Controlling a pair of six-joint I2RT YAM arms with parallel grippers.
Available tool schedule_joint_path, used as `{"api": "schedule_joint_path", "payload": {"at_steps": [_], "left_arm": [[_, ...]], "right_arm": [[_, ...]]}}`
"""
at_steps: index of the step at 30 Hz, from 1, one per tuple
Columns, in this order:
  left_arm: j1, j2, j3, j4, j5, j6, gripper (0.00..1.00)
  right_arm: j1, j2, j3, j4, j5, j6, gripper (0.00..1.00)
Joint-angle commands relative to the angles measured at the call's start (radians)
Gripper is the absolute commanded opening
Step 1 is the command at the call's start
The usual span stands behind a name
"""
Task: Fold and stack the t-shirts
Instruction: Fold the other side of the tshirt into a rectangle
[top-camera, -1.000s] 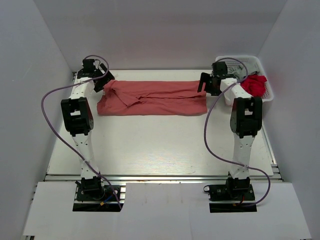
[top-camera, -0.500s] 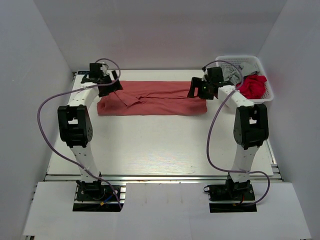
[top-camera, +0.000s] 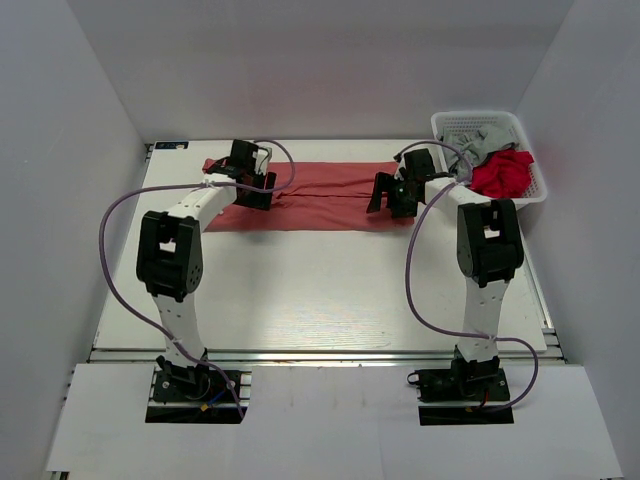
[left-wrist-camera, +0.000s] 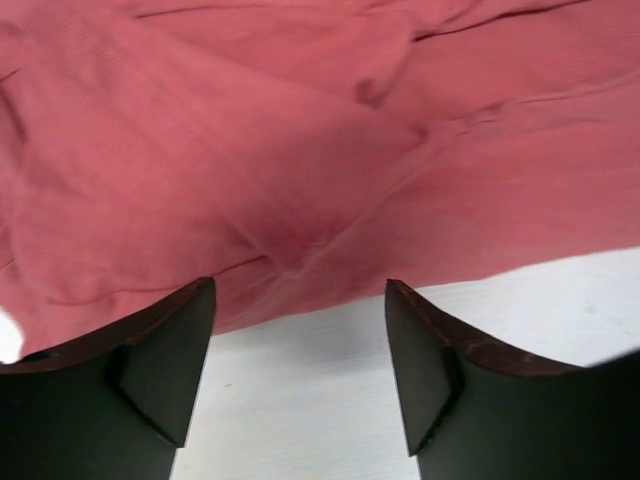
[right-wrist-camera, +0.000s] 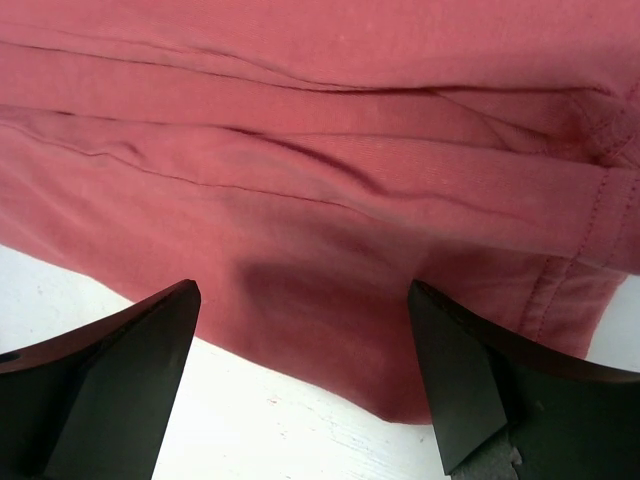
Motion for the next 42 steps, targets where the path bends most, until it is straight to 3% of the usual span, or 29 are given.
{"api": "schedule_joint_path", "payload": {"at_steps": [1,18,27,36,42], "left_arm": [[-0.002,-0.009,0.019,-0.019,-0.082,0.036,0.77],[-0.011,0.112,0.099,-0.029,-0.042,0.067,0.47],[-0.011,0.123,0.141,-0.029,-0.050,0.029,0.12],[-0.002,0.137,0.239,-0.029,-0.059,0.049,0.10],[-0.002,0.253,0.380,-0.004,-0.071,0.159,0.11]], "right_arm": [[-0.006,0.008,-0.001,0.014,0.002,0.009,0.90],[-0.018,0.041,0.018,-0.004,0.024,0.024,0.90],[-0.021,0.052,0.025,-0.014,0.020,0.020,0.90],[-0.018,0.066,0.038,-0.021,0.025,0.012,0.90],[-0.021,0.069,0.044,-0.029,0.030,0.006,0.90]]}}
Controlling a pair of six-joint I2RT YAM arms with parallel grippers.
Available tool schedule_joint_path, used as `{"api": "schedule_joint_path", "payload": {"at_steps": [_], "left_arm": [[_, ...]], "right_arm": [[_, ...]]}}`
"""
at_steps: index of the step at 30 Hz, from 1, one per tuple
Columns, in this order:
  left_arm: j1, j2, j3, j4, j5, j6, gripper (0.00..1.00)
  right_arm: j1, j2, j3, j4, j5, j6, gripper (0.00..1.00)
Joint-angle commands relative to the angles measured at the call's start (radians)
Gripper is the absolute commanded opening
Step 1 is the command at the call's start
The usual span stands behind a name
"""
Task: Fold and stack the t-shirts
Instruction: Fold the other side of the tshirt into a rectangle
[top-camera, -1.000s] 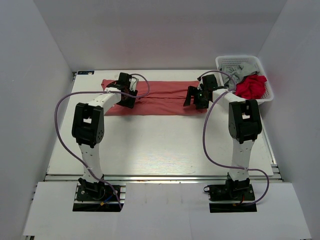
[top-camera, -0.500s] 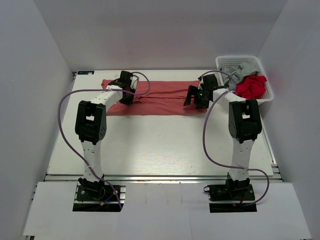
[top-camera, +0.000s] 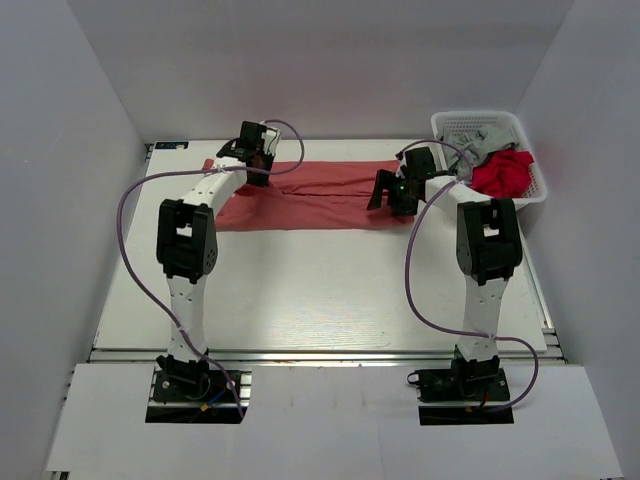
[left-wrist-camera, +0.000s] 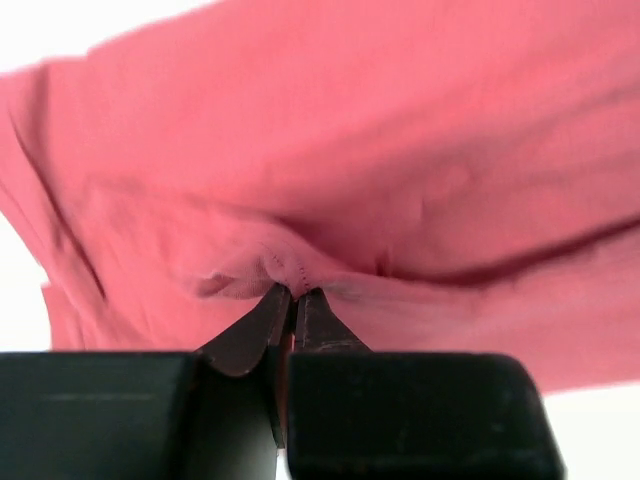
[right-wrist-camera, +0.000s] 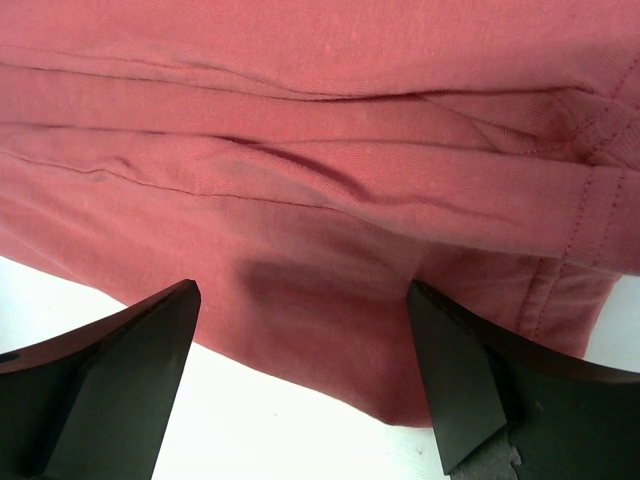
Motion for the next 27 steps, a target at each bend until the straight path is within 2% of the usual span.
{"api": "schedule_joint_path", "payload": {"at_steps": [1,4,7,15,16,18,19,20,27], "left_arm": [[0.003,0.061,0.083,0.045,-0.014,0.114,0.13],[0.003,0.114,0.138,0.094,0.027,0.228,0.17],[0.003,0.134,0.128,0.165,0.097,0.356,0.20],[0.003,0.154,0.128,0.283,0.277,0.481,0.23],[0.003,0.154,0.137,0.283,0.324,0.495,0.30],[0.003,0.154,0.137,0.283,0.325,0.495,0.49],[0.003,0.154,0.137,0.283,0.307,0.495,0.82],[0.003,0.154,0.137,0.283,0.288,0.481,0.98],[0.003,0.098,0.146,0.281,0.059,0.368,1.00]], "right_arm": [[-0.010,0.046,0.024,-0.030,0.028,-0.022,0.90],[-0.010,0.054,0.043,-0.047,0.030,-0.028,0.90],[-0.010,0.054,0.046,-0.048,0.030,-0.026,0.90],[-0.011,0.046,0.046,-0.057,0.039,-0.037,0.90],[-0.007,0.047,0.047,-0.059,0.039,-0.038,0.90],[-0.007,0.043,0.047,-0.065,0.046,-0.038,0.90],[-0.010,0.043,0.047,-0.065,0.050,-0.040,0.90],[-0.010,0.041,0.049,-0.070,0.050,-0.040,0.90],[-0.010,0.021,0.050,-0.061,0.054,-0.046,0.90]]}}
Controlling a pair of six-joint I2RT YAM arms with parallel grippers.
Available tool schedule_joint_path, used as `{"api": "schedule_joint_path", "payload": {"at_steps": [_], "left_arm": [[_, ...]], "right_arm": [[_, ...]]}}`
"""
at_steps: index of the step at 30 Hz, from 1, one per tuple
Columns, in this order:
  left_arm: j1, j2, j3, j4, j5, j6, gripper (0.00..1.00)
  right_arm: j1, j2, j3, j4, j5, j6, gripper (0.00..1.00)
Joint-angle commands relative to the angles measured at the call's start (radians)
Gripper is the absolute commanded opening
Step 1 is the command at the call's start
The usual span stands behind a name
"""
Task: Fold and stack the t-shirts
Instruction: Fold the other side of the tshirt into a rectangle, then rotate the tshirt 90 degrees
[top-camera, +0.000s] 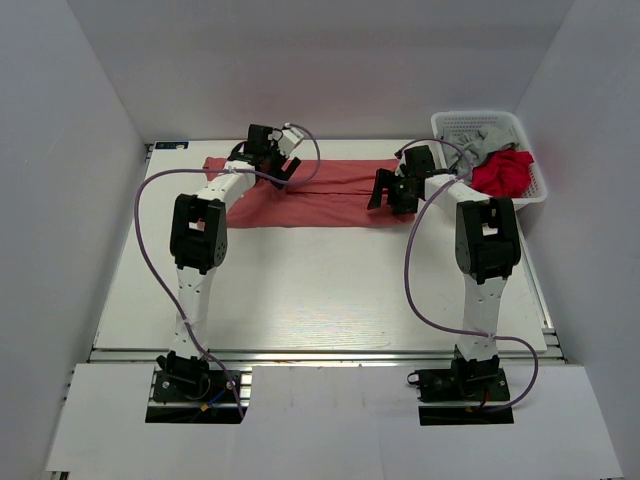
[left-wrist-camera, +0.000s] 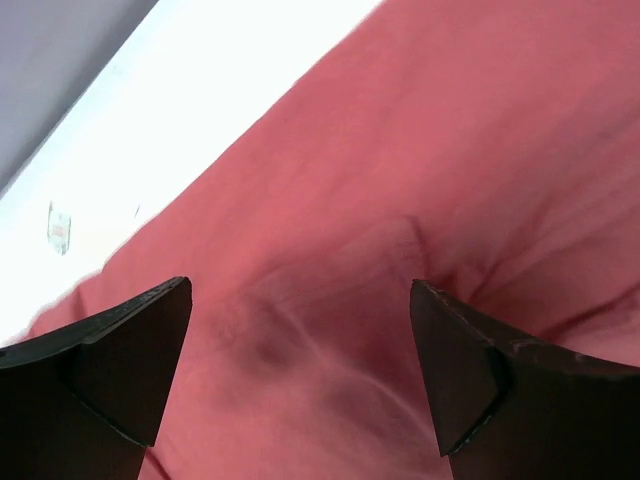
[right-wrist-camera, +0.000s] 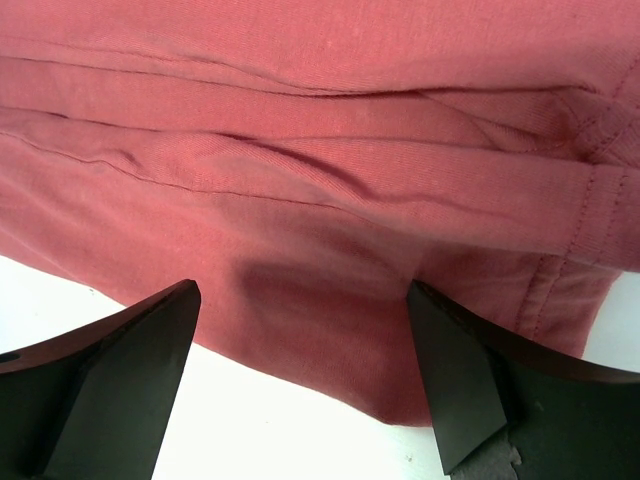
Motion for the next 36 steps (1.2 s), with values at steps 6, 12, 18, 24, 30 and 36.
{"api": "schedule_joint_path", "payload": {"at_steps": [6,12,18,24,30,36], "left_arm": [[0.017,-0.197,-0.015,0.000,-0.169,-0.402,1.00],[0.027,-0.274,-0.079,-0.102,-0.271,-0.669,1.00],[0.028,-0.321,-0.239,-0.127,-0.319,-0.844,1.00],[0.049,-0.282,-0.306,-0.139,-0.310,-0.924,1.00],[0.115,-0.167,-0.285,-0.150,-0.163,-0.973,1.00],[0.147,0.013,-0.147,-0.129,0.035,-0.940,1.00]], "right_arm": [[-0.006,-0.031,0.053,-0.037,0.048,-0.019,0.90],[-0.004,-0.055,0.102,-0.057,0.083,-0.031,0.90],[-0.001,-0.026,0.134,-0.065,0.094,-0.033,0.90],[0.005,0.046,0.142,-0.046,0.025,-0.005,0.90],[0.015,0.011,-0.010,-0.002,0.040,0.030,0.90],[0.080,-0.176,-0.349,0.055,-0.041,0.041,0.90]]}}
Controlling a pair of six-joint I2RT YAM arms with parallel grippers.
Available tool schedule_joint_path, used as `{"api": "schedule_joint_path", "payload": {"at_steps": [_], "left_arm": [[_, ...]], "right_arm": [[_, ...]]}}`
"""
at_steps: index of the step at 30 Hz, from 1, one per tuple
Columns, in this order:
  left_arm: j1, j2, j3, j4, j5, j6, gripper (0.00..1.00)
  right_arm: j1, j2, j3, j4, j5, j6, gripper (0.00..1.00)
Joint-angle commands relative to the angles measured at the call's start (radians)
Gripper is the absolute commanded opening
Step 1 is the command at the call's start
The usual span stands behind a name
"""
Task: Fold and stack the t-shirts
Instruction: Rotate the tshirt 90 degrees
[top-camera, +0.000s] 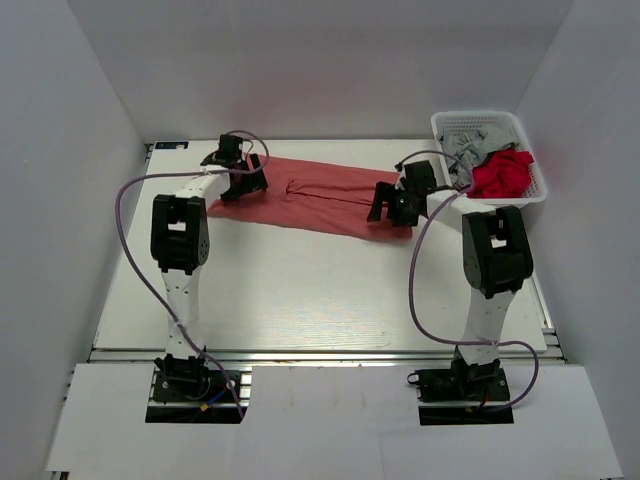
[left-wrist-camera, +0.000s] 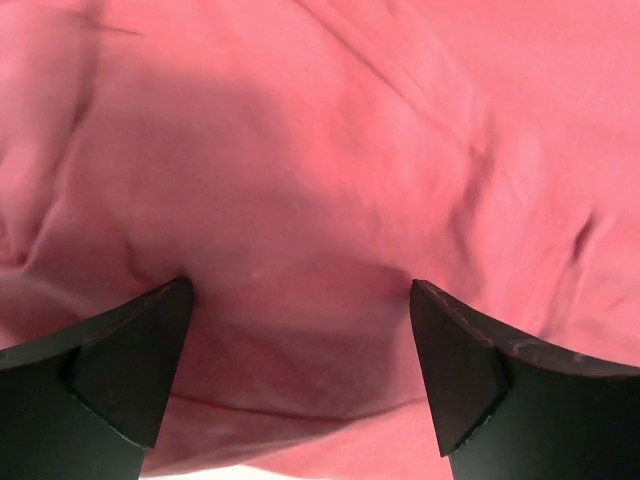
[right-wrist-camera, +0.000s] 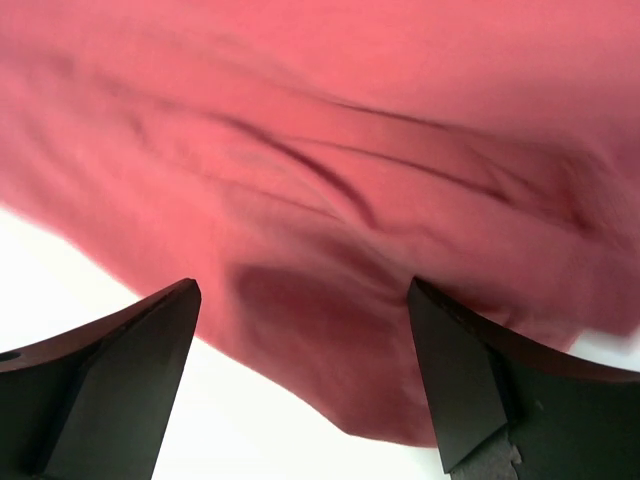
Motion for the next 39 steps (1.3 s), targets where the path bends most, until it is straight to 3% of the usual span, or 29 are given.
{"api": "schedule_joint_path", "payload": {"at_steps": [1,6,10,14,19,26,35,39], "left_arm": [[0.019,0.120,0.101,-0.005,0.167,0.013,1.00],[0.019,0.215,0.251,0.077,0.348,0.043,1.00],[-0.007,0.347,0.409,0.105,0.471,0.043,1.00],[-0.047,0.484,0.506,0.177,0.563,-0.045,1.00],[-0.084,0.562,0.526,0.313,0.600,-0.110,1.00],[-0.122,0.585,0.560,0.366,0.521,-0.159,1.00],[-0.122,0.498,0.603,0.366,0.474,-0.159,1.00],[-0.122,0.421,0.612,0.375,0.474,-0.147,1.00]], "right_arm": [[0.097,-0.070,-0.200,-0.068,-0.060,0.016,0.90],[0.290,-0.236,-0.441,-0.158,-0.096,-0.013,0.90],[0.451,-0.356,-0.464,-0.209,-0.097,-0.033,0.90],[0.639,-0.373,-0.421,-0.185,-0.131,-0.103,0.90],[0.736,-0.282,-0.345,-0.064,-0.325,-0.185,0.90],[0.824,-0.149,-0.156,-0.017,-0.393,-0.217,0.90],[0.832,-0.314,-0.156,-0.004,-0.182,-0.133,0.90],[0.827,-0.432,-0.226,-0.003,0.097,0.006,0.90]]}}
